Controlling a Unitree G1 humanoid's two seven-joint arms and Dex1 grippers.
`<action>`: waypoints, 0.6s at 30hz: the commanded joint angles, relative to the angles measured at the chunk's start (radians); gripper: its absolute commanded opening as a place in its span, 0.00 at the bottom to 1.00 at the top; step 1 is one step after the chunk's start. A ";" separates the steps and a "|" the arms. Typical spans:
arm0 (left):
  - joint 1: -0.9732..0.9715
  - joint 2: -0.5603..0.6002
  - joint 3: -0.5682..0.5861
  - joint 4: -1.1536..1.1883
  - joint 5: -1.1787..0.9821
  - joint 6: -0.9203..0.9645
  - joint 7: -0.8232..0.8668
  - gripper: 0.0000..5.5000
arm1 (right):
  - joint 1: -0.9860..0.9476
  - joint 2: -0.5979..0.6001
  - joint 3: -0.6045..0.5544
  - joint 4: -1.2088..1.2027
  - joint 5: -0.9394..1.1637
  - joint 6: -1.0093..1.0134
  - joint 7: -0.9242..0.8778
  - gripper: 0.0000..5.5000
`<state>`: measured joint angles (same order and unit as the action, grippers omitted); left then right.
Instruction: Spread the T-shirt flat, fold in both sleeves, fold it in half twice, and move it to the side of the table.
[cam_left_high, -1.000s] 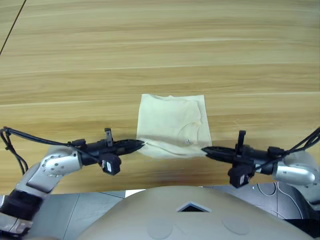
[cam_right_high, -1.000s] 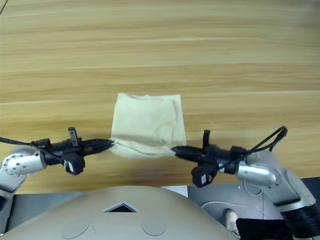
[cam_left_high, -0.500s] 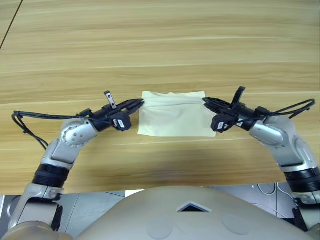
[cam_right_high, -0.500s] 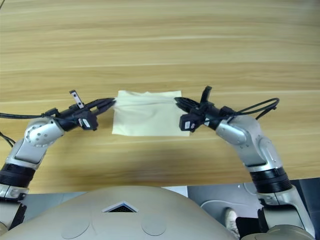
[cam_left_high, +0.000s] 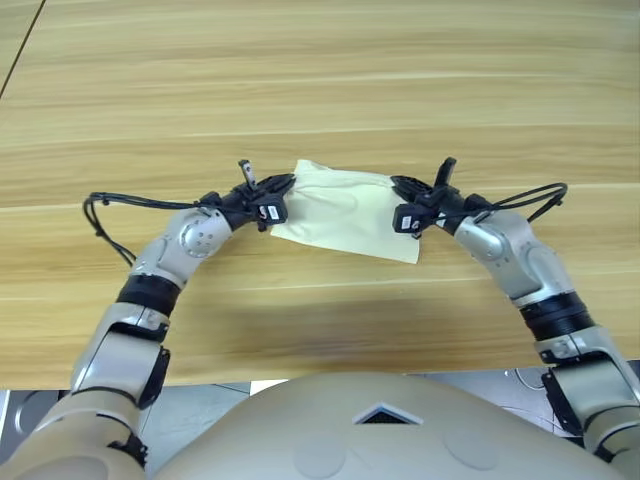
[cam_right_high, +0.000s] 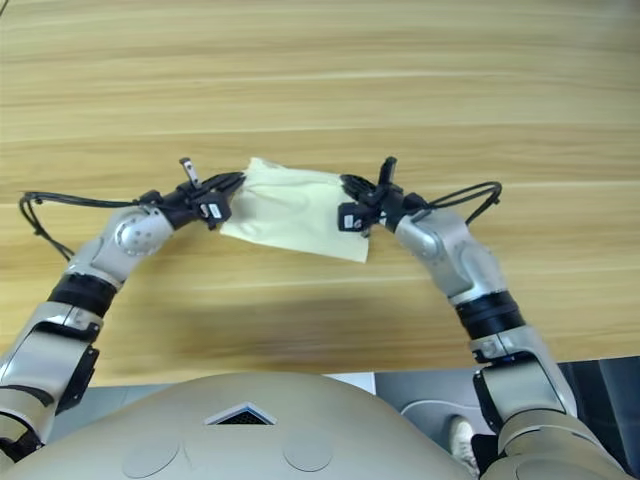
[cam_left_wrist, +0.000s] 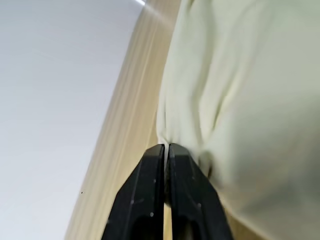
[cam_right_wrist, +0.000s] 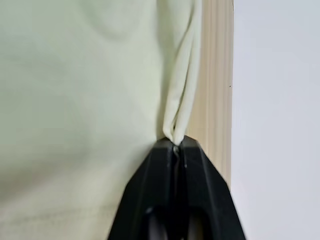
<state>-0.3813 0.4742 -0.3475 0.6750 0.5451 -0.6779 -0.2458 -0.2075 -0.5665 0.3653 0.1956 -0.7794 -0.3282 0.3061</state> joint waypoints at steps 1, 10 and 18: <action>-0.113 -0.076 -0.016 0.210 -0.011 -0.014 0.039 0.00 | -0.018 0.012 0.028 0.052 -0.031 0.028 -0.026 0.00; -0.245 -0.135 0.050 0.482 -0.122 -0.020 0.029 0.21 | 0.032 0.016 -0.029 0.018 0.111 0.052 -0.018 0.28; -0.338 -0.140 0.265 0.519 -0.343 0.096 0.095 0.43 | -0.058 0.182 -0.276 -0.008 0.543 0.290 0.022 0.52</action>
<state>-0.6533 0.3240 -0.1514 1.1826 0.2548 -0.6435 -0.2295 -0.1955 -0.4078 0.1476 0.1738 -0.2933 -0.0850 0.3481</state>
